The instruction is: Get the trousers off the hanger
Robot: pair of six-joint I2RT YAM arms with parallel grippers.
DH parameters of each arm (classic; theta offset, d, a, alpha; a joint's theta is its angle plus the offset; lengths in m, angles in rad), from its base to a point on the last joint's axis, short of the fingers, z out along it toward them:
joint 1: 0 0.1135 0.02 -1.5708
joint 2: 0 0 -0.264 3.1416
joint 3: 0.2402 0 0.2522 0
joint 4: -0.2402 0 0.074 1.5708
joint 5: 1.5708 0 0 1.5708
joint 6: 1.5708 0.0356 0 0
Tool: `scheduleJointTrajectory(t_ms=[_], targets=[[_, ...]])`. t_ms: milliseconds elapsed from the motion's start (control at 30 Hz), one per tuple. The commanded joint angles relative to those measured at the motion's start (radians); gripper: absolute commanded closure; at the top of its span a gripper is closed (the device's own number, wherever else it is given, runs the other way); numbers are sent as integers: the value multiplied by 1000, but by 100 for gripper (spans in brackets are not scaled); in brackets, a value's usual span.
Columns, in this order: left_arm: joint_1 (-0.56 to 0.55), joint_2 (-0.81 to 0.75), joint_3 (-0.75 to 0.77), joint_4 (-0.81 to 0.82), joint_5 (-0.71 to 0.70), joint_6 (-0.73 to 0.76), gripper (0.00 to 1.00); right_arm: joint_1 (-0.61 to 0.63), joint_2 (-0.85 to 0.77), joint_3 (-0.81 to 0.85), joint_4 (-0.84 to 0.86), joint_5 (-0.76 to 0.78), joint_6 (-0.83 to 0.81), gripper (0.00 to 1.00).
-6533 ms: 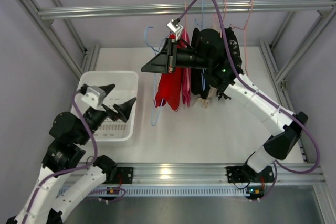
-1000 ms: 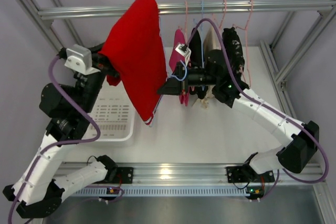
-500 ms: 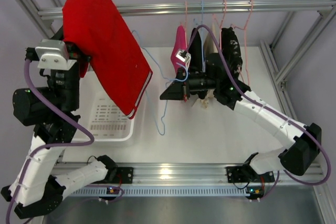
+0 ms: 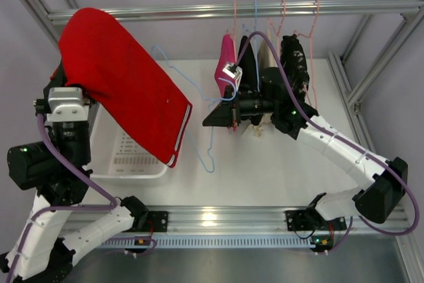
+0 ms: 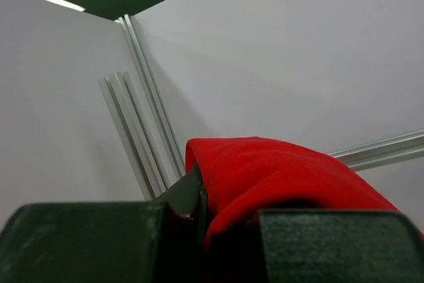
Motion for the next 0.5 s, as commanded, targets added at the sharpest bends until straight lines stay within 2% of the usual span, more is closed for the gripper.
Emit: scheduleJointTrajectory(t_ms=[0, 267, 367, 467], targets=[[-2, 34, 158, 122, -3, -6, 100, -15, -8, 8, -12, 49, -37, 100], [-7, 175, 439, 19, 40, -120, 100, -15, 82, 32, -29, 125, -12, 100], [-11, 195, 462, 42, 61, -66, 100, -14, 110, 54, -3, 125, 20, 100], [-42, 174, 406, 78, 70, 40, 100, -6, 113, 61, 7, 116, 22, 100]])
